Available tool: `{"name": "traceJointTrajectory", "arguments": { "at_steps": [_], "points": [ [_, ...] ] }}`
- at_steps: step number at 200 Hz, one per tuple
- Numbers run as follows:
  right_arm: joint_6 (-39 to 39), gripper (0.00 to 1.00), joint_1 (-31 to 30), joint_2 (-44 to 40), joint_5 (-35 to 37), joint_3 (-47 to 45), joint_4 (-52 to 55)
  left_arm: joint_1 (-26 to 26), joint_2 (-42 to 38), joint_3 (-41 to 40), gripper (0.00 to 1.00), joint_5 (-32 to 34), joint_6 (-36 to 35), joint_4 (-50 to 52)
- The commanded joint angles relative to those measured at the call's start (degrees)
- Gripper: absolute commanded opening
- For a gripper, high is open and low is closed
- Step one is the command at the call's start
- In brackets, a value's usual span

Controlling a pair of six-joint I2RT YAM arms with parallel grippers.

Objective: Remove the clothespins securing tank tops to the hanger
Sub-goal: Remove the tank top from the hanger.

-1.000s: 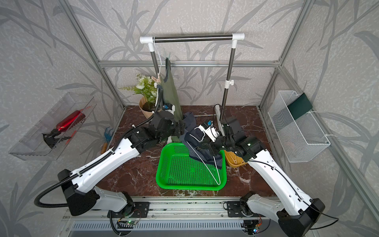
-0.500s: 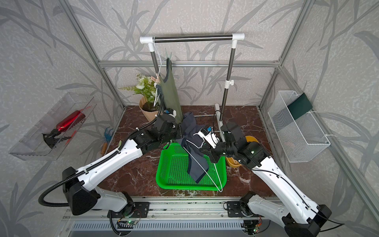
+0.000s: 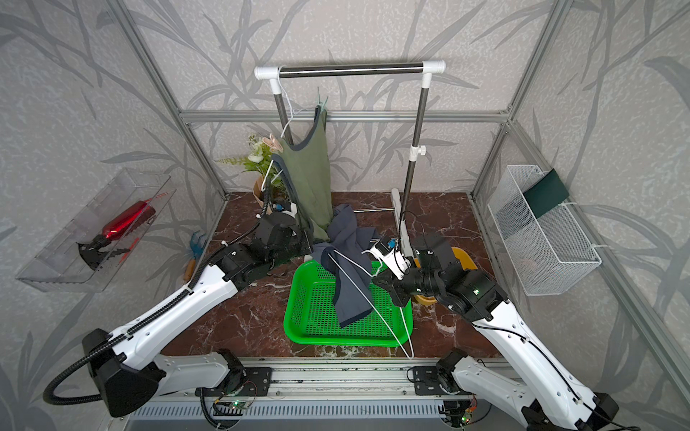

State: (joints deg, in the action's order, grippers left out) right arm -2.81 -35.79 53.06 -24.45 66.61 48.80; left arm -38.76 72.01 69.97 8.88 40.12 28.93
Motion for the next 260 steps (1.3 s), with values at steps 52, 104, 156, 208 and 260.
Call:
{"name": "traceJointTrajectory", "arguments": {
  "at_steps": [52, 104, 156, 208, 260],
  "points": [
    [1.5, 0.0, -0.2, -2.8, 3.7, -0.3, 7.2, 0.4, -2.3, -3.9, 0.0, -1.0, -3.3, 4.7],
    [0.4, 0.0, -0.1, -3.9, 7.1, 0.9, 11.1, 0.4, -3.5, -10.0, 0.0, -0.9, -3.1, 5.2],
    [1.9, 0.0, -0.1, -7.2, 14.2, 0.6, 13.9, 0.3, -7.8, -17.9, 0.0, -4.1, 0.4, 1.8],
    [1.9, 0.0, 0.1, -5.5, 19.5, 1.9, 14.3, -1.8, -6.6, -22.6, 0.0, -10.2, 5.8, -2.5],
    [0.7, 0.0, 6.8, -2.0, 18.0, 1.8, 10.9, -3.2, -7.0, -20.8, 0.54, -9.8, 0.9, 5.2]
  ]
}}
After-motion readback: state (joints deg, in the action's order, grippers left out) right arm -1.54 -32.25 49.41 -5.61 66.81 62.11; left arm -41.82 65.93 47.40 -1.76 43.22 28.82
